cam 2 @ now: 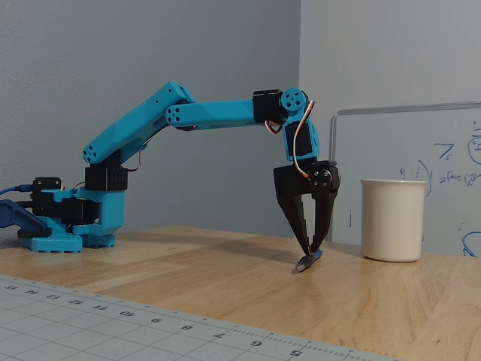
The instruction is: Touch the pen.
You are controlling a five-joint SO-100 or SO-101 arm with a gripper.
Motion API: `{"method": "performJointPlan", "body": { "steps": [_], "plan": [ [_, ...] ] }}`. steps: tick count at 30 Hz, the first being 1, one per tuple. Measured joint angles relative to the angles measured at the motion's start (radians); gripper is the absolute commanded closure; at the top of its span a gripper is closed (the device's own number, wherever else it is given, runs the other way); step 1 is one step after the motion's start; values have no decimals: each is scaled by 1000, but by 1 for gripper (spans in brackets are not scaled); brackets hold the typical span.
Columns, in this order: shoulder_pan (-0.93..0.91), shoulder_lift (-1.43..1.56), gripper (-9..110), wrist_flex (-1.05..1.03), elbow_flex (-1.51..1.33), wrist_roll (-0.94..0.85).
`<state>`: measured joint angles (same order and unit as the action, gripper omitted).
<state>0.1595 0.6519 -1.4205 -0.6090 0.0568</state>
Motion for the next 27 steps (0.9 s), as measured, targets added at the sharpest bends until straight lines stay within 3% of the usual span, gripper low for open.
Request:
{"method": "performJointPlan", "body": {
  "steps": [4, 9, 17, 24, 27],
  "plan": [
    [-3, 104, 101, 112, -229, 0],
    [0, 543, 101, 245, -940, 2],
    [-6, 1384, 101, 252, -2154, 0],
    [-3, 2385, 101, 278, -2459, -5],
    [-5, 2615, 101, 264, -2533, -3]
  ]
}}
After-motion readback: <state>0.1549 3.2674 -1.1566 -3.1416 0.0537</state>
